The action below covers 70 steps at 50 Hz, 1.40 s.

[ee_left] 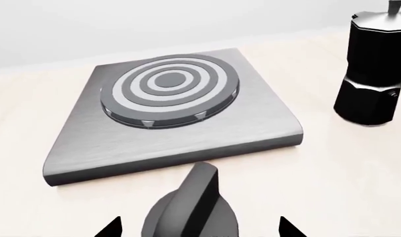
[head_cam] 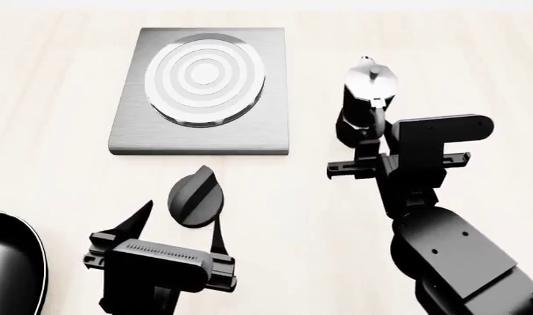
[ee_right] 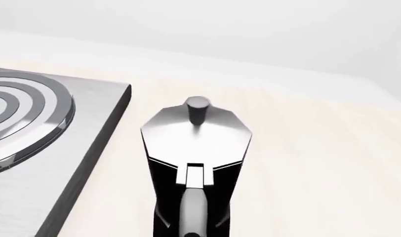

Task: Turn on the stove and put the moka pot on it.

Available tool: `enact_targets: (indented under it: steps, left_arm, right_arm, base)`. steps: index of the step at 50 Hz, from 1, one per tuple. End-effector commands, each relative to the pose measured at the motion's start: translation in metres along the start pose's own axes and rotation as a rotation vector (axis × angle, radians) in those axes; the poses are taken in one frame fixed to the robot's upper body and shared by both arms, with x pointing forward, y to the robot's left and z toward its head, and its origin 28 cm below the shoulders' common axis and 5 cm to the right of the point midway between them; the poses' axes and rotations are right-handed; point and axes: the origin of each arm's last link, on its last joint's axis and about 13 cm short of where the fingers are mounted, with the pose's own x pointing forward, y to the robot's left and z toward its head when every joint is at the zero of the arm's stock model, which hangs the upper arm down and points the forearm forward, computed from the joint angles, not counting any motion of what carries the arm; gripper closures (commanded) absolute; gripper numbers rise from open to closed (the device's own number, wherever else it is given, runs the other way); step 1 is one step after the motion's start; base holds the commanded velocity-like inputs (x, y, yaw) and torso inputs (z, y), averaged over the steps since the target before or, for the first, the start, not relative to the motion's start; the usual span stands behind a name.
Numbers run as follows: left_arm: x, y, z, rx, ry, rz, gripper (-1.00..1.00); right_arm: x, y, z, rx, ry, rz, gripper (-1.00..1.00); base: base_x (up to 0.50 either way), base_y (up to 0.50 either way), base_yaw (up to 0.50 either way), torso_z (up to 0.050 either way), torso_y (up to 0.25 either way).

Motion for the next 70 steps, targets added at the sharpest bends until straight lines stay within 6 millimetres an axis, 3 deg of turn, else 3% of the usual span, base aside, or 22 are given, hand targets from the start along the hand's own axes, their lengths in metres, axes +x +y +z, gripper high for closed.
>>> enact_targets:
  steps: [1,29,70]
  left_arm:
    - [0.002,0.0,-0.001,-0.007,0.002,-0.011,-1.0]
    - [0.002,-0.002,-0.002,-0.004,0.005,-0.018,-1.0]
    - [0.004,0.005,0.0,-0.02,0.001,-0.001,-1.0]
  right_arm:
    - [0.004,-0.006,0.012,0.017,-0.045,-0.02,1.0]
    - [0.007,-0.011,0.036,0.058,-0.105,-0.04,1.0]
    - [0.063,0.043,0.092,0.152,-0.203,0.114,1.0]
  base:
    - [0.0,0.0,0.0,0.0,0.0]
    - [0.0,0.0,0.0,0.0,0.0]
    - [0.0,0.0,0.0,0.0,0.001]
